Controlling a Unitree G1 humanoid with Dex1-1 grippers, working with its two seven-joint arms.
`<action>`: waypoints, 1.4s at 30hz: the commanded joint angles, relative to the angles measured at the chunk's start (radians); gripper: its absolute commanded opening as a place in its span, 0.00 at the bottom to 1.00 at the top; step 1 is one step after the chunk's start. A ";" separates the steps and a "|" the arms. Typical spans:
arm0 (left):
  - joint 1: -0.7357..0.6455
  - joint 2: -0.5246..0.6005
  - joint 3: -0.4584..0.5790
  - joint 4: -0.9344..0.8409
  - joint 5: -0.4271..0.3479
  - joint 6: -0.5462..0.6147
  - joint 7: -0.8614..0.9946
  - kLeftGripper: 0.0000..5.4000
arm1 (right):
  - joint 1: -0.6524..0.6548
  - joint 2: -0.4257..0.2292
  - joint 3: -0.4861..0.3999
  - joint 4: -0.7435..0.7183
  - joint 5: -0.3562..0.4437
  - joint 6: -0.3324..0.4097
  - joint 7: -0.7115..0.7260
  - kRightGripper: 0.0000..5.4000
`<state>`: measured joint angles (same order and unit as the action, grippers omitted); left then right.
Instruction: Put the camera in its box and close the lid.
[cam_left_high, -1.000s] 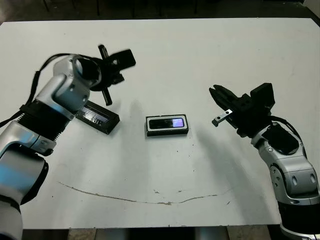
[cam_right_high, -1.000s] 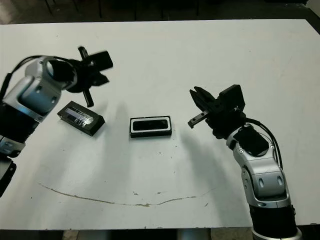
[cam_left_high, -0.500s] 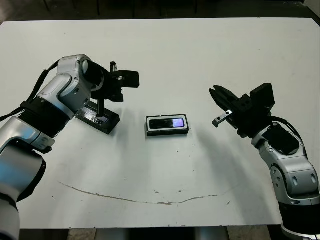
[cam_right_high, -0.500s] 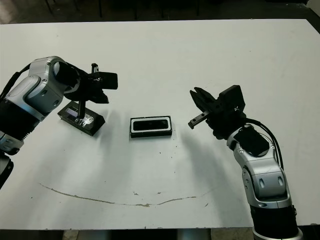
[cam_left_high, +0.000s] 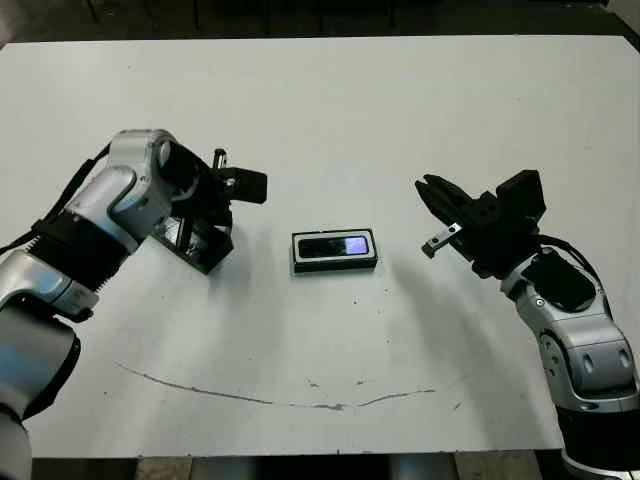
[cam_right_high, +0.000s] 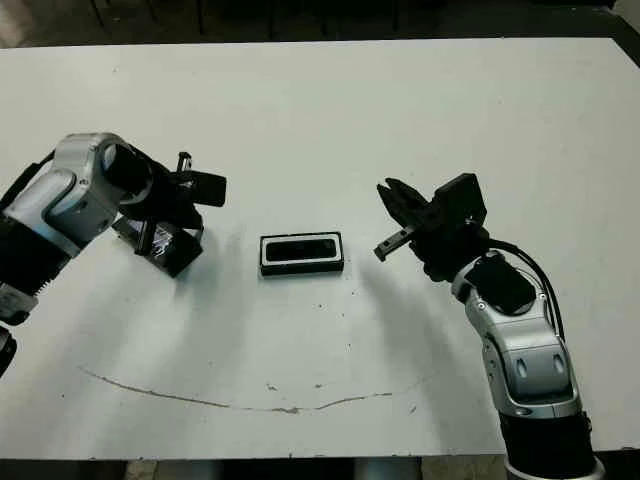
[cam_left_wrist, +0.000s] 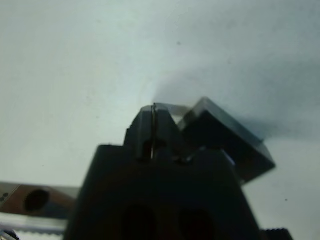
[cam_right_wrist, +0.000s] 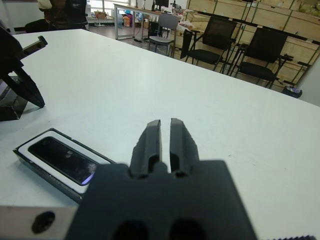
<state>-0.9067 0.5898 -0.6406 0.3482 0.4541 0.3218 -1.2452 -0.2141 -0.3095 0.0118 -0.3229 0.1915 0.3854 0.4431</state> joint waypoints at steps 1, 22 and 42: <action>0.057 0.003 -0.009 -0.003 0.018 -0.001 0.002 0.00 | 0.024 -0.004 -0.003 0.014 0.025 0.003 0.016 0.00; 0.159 0.163 0.032 -0.238 -0.018 -0.037 -0.205 0.00 | 0.024 -0.029 -0.013 0.009 0.042 0.016 0.015 0.00; 0.299 0.265 0.103 -0.337 -0.048 -0.046 -0.221 0.00 | 0.021 -0.049 -0.016 0.010 0.065 0.030 0.026 0.00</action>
<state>-0.6615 0.8410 -0.5181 0.0092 0.4130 0.2809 -1.4433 -0.2010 -0.3484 -0.0087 -0.3251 0.2582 0.4148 0.4613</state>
